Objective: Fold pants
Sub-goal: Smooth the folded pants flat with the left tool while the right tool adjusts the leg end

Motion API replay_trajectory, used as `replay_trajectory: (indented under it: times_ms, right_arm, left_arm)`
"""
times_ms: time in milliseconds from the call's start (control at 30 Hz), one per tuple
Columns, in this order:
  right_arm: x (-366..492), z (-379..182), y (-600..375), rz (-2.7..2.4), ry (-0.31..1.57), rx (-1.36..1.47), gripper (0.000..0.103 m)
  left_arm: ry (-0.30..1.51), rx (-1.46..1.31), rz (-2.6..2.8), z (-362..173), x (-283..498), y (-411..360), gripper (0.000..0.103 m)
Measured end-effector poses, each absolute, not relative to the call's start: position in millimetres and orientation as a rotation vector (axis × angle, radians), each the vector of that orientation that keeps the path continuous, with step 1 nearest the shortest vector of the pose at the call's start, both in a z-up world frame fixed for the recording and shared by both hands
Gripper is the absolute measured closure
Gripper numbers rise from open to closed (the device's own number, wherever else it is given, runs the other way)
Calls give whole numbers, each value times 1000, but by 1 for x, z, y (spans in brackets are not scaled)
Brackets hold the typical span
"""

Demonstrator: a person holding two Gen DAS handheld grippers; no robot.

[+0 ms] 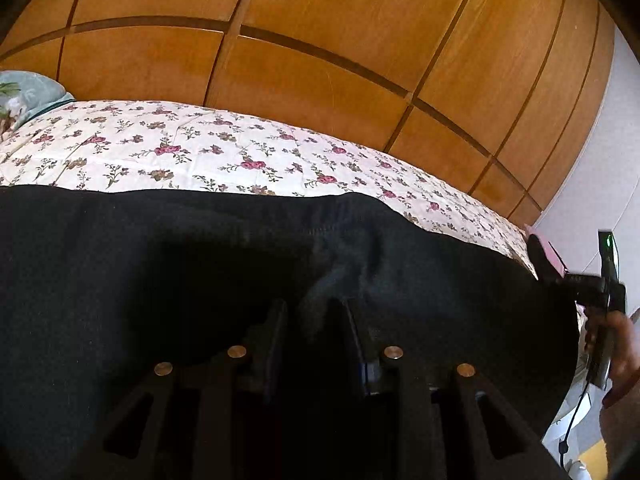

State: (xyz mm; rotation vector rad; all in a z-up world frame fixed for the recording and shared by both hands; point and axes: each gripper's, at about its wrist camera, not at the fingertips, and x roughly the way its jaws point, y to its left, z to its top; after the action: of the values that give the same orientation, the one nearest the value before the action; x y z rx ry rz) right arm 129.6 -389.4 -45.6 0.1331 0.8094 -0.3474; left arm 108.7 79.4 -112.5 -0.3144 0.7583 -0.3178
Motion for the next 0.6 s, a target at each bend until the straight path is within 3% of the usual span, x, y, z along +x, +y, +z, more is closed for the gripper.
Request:
replay_trajectory:
  times_ms: [100,267,467,533,600]
  right_arm:
    - [100,-45,-418,-329,760,237,94]
    - [29,-37,-453,-294,575,423,94]
    - [-7,-83,-489,-238,583,659,94]
    - [-12,-94,-494,-199,560,710,90]
    - [-17,-94,-496,-163,515,713,80]
  left_arm:
    - [754,-338,-325,-114,110,82,74]
    - [749,-364,-336,-115,111,85,74]
    - [746,-360,-334,-115,110,84,74]
    - [748,-358,-333,-115,109,84,74]
    - [758,-346,-334,-113,109,82,73]
